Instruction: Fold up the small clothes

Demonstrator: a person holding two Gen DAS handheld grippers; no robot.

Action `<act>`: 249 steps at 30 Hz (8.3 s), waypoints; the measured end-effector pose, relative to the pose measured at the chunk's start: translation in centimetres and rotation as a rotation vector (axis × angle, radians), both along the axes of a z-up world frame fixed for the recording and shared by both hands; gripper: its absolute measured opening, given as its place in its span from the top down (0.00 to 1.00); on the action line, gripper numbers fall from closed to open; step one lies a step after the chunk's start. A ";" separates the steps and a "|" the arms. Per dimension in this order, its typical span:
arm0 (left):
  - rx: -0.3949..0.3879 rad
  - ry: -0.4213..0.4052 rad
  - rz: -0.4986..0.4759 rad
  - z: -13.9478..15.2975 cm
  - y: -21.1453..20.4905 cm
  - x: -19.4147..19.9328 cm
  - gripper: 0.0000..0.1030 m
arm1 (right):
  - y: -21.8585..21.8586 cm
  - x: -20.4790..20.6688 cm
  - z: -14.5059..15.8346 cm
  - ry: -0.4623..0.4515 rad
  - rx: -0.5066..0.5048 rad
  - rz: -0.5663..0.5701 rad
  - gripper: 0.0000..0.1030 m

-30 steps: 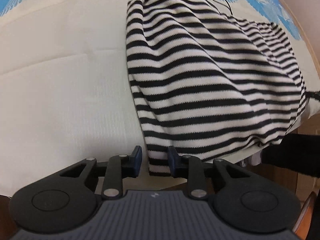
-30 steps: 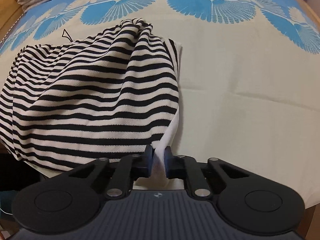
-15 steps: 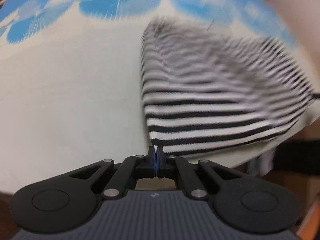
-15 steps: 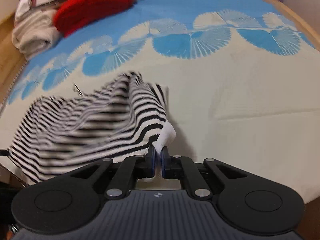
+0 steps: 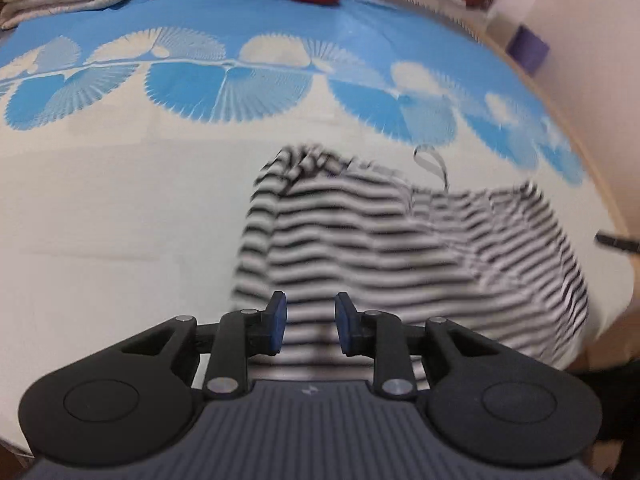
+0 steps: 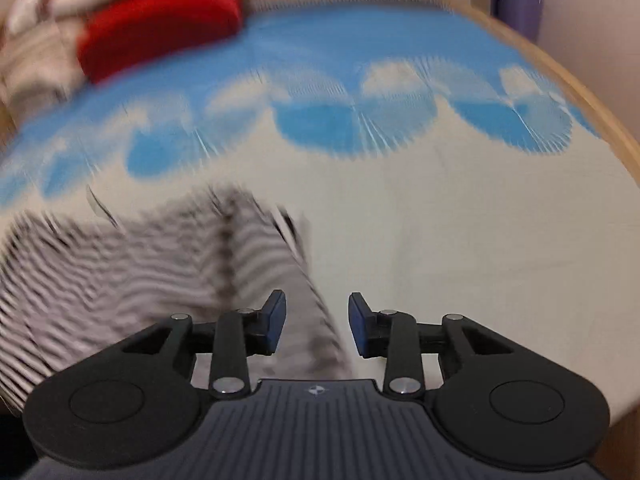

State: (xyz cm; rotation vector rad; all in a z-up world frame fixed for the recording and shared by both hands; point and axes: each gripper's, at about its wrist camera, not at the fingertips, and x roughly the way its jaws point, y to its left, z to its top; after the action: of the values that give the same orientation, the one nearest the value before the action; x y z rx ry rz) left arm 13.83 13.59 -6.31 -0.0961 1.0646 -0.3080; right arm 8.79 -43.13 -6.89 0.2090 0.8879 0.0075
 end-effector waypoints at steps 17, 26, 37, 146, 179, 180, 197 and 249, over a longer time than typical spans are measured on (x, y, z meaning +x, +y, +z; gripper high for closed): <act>0.029 -0.008 -0.034 -5.4 -11.1 10.3 0.98 | 10.6 9.2 -5.5 0.059 -0.127 0.187 1.00; 0.019 -0.053 -0.004 -4.9 -10.1 12.1 0.98 | 7.8 12.8 -3.6 -0.042 -0.002 0.035 0.99; -0.091 -0.004 0.033 -3.3 -6.3 12.3 0.45 | 10.3 12.1 -5.6 0.091 -0.224 0.254 0.48; -0.284 0.234 0.650 -7.7 2.3 -9.3 0.58 | 13.1 -9.2 0.3 -0.100 -0.219 0.073 0.40; -0.182 -0.364 -0.346 5.7 -34.9 -11.6 0.91 | -4.3 -4.8 5.7 -0.234 -0.041 -0.240 0.49; -0.177 -0.305 -0.413 4.6 -36.7 -11.6 0.90 | -4.6 -4.9 5.6 -0.228 -0.037 -0.235 0.49; 0.092 -0.136 -0.224 3.8 -22.7 -2.9 0.64 | -3.5 -1.3 0.3 0.078 0.196 -0.041 0.44; 0.152 0.112 -0.474 -3.5 -29.4 -3.8 0.51 | -6.1 -2.4 -2.1 0.071 0.118 -0.056 0.34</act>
State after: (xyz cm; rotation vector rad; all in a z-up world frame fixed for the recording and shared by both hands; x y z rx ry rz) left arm 10.03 -15.77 -9.76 0.2829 1.2125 -0.6525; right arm 6.36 -49.21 -8.95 0.3457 0.9530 0.0001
